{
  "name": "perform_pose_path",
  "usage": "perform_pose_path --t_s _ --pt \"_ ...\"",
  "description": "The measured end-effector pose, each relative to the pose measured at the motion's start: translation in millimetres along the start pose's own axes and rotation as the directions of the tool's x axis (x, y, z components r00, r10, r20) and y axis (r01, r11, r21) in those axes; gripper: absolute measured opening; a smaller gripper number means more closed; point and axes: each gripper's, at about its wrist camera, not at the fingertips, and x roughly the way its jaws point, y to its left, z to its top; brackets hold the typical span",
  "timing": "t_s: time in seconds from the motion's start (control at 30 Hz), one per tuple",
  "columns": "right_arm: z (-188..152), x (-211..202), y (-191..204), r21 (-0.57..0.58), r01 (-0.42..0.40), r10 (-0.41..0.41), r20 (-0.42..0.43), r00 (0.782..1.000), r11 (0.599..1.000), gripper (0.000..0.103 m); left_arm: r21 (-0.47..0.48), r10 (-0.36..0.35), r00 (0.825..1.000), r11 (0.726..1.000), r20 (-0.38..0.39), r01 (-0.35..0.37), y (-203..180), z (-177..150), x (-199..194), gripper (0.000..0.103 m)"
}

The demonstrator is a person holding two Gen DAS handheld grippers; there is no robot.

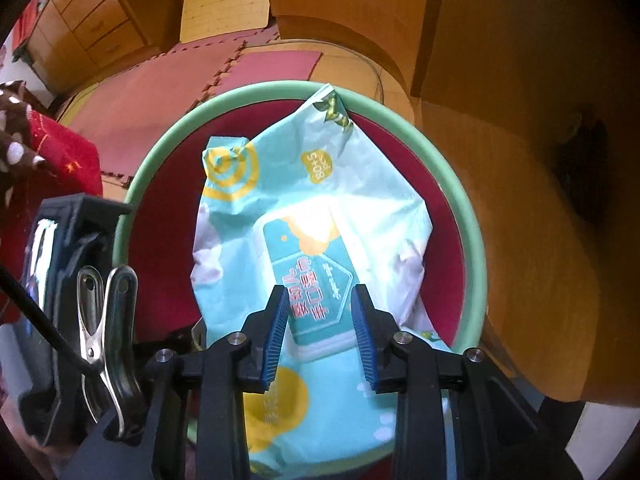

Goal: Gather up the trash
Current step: 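Lower the wet-wipes pack into the bucket and open the right tool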

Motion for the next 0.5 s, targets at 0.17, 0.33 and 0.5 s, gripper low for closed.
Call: perform_pose_path --t_s 0.17,0.33,0.5 --pt "6 18 5 -0.014 -0.004 0.003 -0.023 1.000 1.000 0.034 0.006 -0.002 1.000 1.000 -0.003 0.002 2 0 0 0.038" --pt "6 41 9 -0.007 -0.025 0.024 -0.097 0.995 1.000 0.034 0.011 0.001 1.000 1.000 -0.009 0.000 1 0 3 0.037" --pt "9 50 10 0.003 -0.044 0.044 -0.125 0.991 0.999 0.034 0.007 -0.003 1.000 1.000 -0.012 0.003 1 0 4 0.037"
